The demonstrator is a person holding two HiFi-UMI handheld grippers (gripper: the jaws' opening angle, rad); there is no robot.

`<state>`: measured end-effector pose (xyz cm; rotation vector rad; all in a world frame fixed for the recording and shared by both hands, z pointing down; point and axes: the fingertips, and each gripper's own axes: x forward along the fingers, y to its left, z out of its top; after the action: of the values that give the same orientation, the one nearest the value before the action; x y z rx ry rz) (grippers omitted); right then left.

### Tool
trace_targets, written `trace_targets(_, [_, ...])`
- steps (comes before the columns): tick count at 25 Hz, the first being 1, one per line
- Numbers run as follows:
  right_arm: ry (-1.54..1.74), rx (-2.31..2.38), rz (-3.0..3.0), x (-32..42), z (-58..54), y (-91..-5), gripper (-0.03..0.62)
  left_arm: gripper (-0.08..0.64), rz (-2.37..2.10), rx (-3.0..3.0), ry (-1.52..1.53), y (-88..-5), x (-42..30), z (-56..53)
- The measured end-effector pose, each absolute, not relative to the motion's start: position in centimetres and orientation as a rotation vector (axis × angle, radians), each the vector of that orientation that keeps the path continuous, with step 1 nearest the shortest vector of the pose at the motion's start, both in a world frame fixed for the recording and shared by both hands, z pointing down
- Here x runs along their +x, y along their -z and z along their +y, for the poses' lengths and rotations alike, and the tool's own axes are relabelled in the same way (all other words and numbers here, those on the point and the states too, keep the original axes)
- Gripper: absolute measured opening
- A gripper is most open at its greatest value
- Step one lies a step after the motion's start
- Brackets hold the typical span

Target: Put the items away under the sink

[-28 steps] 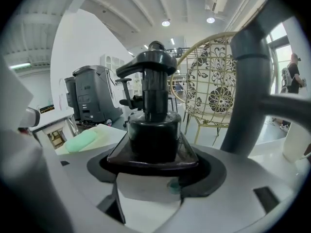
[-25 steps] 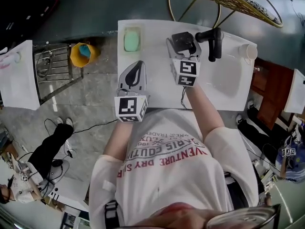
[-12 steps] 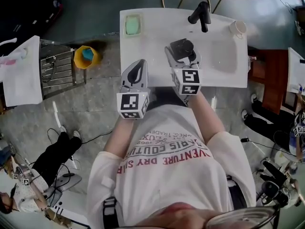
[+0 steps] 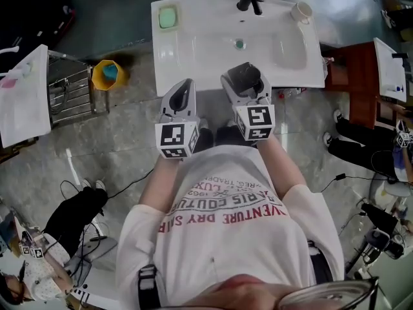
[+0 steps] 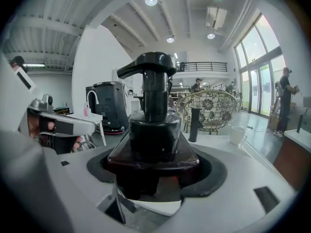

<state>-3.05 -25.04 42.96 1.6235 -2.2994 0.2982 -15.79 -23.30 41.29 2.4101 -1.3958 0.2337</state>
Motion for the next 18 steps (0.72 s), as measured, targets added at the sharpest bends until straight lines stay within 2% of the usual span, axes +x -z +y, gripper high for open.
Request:
trace_targets(12, [-0.326,1.471,-2.377,3.6,-15.0,-45.9,0.376,0.028,-1.499,2.324,-0.266,-43.9,-8.7,-13.7])
trace_targets(18, [-0.370,1.327,-2.404,6.0,-10.1,-50.7,0.376,0.028,-1.590,2.174,-0.268,-48.8,-6.8,-8.0])
